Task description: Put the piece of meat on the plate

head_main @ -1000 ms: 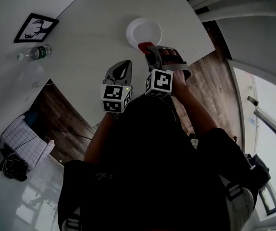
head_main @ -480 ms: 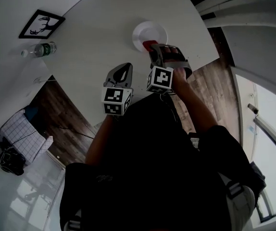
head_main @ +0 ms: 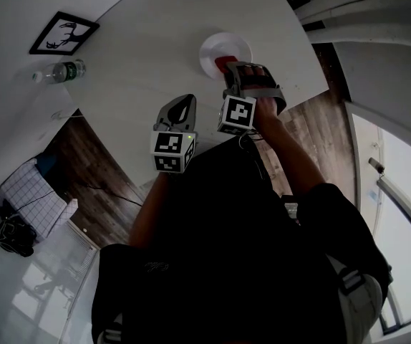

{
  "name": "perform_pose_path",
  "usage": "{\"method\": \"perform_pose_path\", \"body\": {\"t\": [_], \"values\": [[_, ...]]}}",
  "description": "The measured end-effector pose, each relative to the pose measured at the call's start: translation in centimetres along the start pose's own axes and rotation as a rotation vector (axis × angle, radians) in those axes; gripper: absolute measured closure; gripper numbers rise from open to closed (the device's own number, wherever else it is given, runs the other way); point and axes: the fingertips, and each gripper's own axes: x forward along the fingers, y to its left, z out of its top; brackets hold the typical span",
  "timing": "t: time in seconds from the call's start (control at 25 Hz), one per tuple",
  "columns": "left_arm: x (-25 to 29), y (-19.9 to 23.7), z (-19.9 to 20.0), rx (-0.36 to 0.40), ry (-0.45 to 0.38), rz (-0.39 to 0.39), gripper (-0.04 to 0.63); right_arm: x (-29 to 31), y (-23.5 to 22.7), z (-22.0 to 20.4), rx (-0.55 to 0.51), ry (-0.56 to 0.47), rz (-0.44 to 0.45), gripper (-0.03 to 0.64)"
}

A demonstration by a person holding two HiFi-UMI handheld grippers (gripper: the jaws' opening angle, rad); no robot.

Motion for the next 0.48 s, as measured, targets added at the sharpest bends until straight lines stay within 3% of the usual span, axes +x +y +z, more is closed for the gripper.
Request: {"method": "perform_pose_path", "body": {"t": [0.48], "values": [[-0.24,0.85,0.09,-0.015,-0.003,0.033,0.592,0.54,-0.76,0.92,-0.043,-0.012,-0.005,0.523]]}}
